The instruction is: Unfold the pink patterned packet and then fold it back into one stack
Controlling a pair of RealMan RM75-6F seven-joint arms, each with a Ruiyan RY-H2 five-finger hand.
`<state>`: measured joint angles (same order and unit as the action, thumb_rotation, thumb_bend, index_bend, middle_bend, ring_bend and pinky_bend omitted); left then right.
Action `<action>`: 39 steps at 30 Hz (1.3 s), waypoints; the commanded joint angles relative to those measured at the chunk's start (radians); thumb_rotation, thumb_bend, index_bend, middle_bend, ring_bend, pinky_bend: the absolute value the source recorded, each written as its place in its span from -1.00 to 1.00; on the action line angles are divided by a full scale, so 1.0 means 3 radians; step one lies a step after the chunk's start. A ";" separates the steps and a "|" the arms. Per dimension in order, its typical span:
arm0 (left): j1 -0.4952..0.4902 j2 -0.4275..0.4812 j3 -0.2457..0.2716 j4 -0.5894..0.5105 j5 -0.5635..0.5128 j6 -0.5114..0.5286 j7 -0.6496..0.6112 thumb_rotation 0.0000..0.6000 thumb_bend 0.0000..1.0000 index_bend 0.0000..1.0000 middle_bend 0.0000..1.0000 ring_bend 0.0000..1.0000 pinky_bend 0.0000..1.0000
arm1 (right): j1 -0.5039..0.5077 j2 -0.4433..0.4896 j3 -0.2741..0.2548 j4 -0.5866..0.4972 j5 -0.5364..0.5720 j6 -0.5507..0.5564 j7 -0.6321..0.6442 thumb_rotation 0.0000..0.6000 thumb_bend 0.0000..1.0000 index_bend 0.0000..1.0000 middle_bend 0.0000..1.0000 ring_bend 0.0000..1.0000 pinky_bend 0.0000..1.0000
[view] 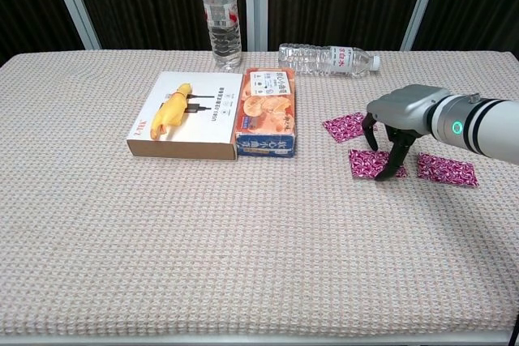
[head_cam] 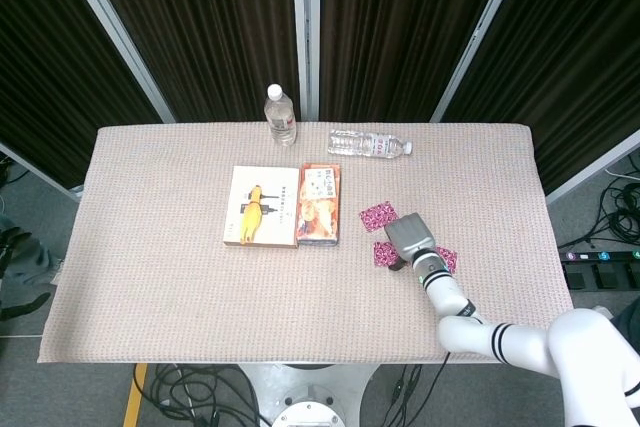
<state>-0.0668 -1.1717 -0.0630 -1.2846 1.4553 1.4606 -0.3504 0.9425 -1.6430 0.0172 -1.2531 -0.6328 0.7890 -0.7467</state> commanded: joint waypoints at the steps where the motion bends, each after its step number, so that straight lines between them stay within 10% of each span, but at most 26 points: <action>1: -0.0001 0.0002 -0.0001 -0.0006 -0.0001 -0.0002 0.0007 1.00 -1.00 -0.58 -0.55 -0.81 -0.46 | -0.0002 0.0034 0.0003 -0.0039 -0.0009 0.0013 0.0004 0.43 -1.00 -0.09 0.89 0.96 0.87; 39: -0.0055 -0.0017 0.0023 -0.0079 0.0050 -0.0033 0.0110 1.00 -1.00 -0.58 -0.55 -0.81 -0.46 | -0.0626 0.0583 -0.0113 -0.0197 -0.0204 0.0192 0.0549 0.43 -1.00 -0.08 0.92 0.98 0.87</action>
<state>-0.0832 -1.1768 -0.0561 -1.3084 1.4705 1.4508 -0.3172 0.7551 -1.4675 -0.0170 -1.3127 -0.6939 0.8472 -0.5815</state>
